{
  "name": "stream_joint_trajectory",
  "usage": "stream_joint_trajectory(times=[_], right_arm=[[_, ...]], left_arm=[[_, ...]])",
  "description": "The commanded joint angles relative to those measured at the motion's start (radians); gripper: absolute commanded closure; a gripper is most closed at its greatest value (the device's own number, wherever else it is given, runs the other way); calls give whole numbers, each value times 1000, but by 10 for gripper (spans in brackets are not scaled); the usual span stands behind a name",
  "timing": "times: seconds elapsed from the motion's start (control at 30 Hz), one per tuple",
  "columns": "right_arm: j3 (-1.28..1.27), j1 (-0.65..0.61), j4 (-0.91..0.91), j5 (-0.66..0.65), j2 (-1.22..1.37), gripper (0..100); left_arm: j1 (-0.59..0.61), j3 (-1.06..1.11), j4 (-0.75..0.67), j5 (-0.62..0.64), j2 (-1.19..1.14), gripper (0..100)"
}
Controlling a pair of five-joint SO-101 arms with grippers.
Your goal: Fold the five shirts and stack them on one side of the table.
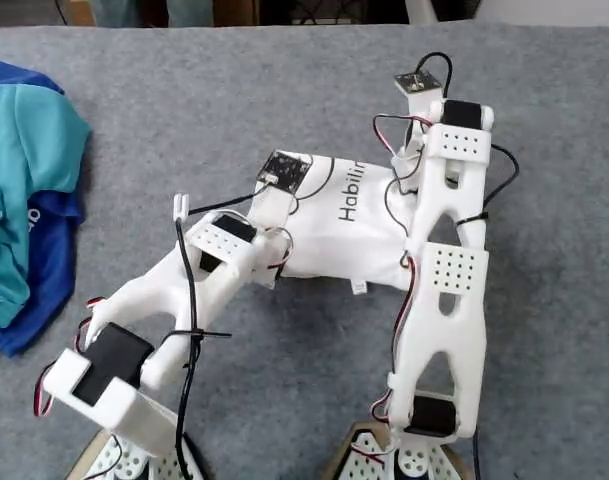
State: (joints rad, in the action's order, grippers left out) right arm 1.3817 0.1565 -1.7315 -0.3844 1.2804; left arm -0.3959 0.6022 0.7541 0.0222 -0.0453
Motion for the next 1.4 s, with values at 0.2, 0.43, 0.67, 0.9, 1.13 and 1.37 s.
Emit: stream_joint_trajectory(times=[0.2, 0.43, 0.67, 0.9, 1.13, 1.37], right_arm=[[41, -12, -8, 0, 21, 983], [99, -32, -34, 0, -71, 983], [96, -3, -37, 0, -239, 983], [-85, 3, -38, 0, -414, 983], [-710, -2, -28, -14, -763, 983], [-1230, 3, 172, -29, -995, 983]], left_arm=[[-19, -10, 97, -68, 14, 972], [65, -171, 152, -64, 192, 972], [179, -354, 17, -64, 133, 970], [173, -677, -9, -23, -282, 970], [157, -1204, 256, 49, -572, 971], [85, -1520, 393, 48, -766, 971]])
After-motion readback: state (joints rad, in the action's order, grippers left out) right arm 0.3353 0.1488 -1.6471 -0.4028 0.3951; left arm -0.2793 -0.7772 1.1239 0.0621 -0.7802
